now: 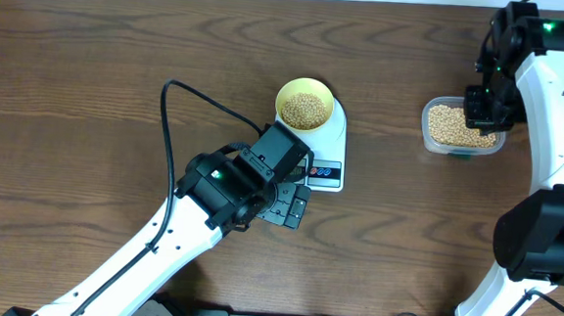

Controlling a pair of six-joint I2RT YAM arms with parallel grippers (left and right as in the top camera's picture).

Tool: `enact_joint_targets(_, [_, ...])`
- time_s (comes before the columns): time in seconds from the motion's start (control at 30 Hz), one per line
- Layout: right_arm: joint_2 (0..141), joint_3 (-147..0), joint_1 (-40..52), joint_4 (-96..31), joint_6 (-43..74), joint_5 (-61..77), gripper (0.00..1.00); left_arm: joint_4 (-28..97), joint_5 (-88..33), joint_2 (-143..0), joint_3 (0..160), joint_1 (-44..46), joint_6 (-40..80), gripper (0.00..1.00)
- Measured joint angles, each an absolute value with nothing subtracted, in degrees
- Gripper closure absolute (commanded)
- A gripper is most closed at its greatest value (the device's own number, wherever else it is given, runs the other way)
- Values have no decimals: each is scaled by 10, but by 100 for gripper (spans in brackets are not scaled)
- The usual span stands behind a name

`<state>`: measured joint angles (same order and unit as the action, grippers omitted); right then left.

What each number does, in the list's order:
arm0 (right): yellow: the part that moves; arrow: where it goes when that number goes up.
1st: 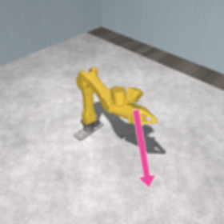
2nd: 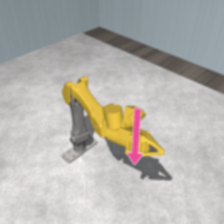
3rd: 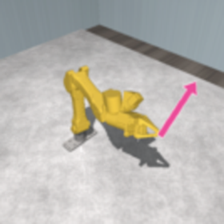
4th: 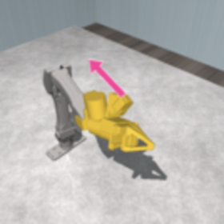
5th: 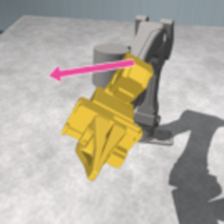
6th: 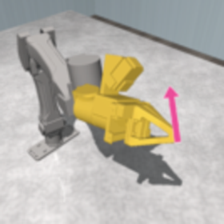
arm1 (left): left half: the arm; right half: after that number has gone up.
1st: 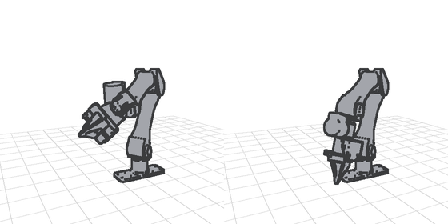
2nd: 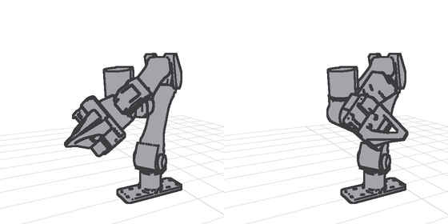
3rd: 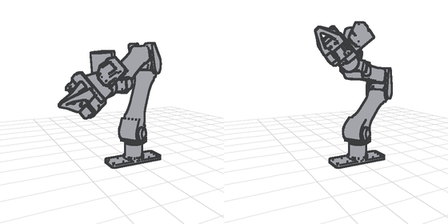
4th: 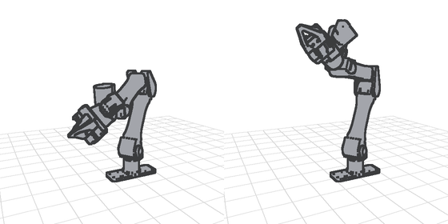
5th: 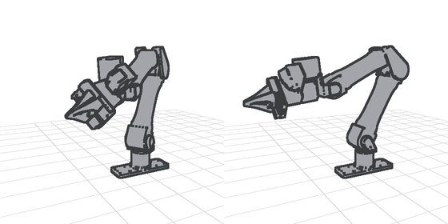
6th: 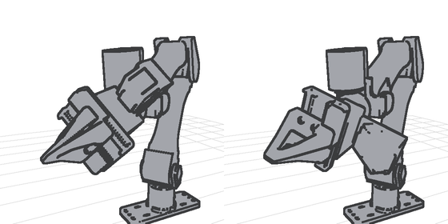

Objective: Scoop item into bowl and weigh 50g on scale
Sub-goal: 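Lower the scoop into the soybean tub with the right gripper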

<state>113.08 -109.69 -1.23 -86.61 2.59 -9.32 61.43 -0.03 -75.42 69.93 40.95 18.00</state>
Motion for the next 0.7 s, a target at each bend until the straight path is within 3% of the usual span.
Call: enact_joint_targets(0.7, [1131,-1025,25,-793,37,-123,99,614,0,-754,699,409,180,3])
